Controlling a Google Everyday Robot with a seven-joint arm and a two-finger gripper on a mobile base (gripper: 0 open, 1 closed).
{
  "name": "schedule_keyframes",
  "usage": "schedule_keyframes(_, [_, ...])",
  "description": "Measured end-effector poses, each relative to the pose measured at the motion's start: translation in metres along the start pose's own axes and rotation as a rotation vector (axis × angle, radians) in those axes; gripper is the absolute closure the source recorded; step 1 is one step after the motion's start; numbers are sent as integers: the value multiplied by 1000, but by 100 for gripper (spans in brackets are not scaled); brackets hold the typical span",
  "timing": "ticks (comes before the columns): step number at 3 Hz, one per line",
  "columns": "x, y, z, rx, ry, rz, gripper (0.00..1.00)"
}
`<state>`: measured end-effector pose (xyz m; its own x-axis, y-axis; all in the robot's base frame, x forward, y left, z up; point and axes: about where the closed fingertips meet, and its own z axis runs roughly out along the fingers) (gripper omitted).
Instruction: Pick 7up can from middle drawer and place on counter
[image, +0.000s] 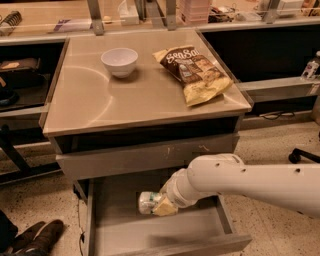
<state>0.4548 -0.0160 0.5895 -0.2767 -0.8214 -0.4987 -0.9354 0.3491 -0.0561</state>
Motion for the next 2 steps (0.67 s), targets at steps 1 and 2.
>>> schedule_keyframes(1, [-8, -8, -14, 20, -13, -2, 100])
schedule_keyframes(2, [-39, -19, -60, 65, -47, -41, 100])
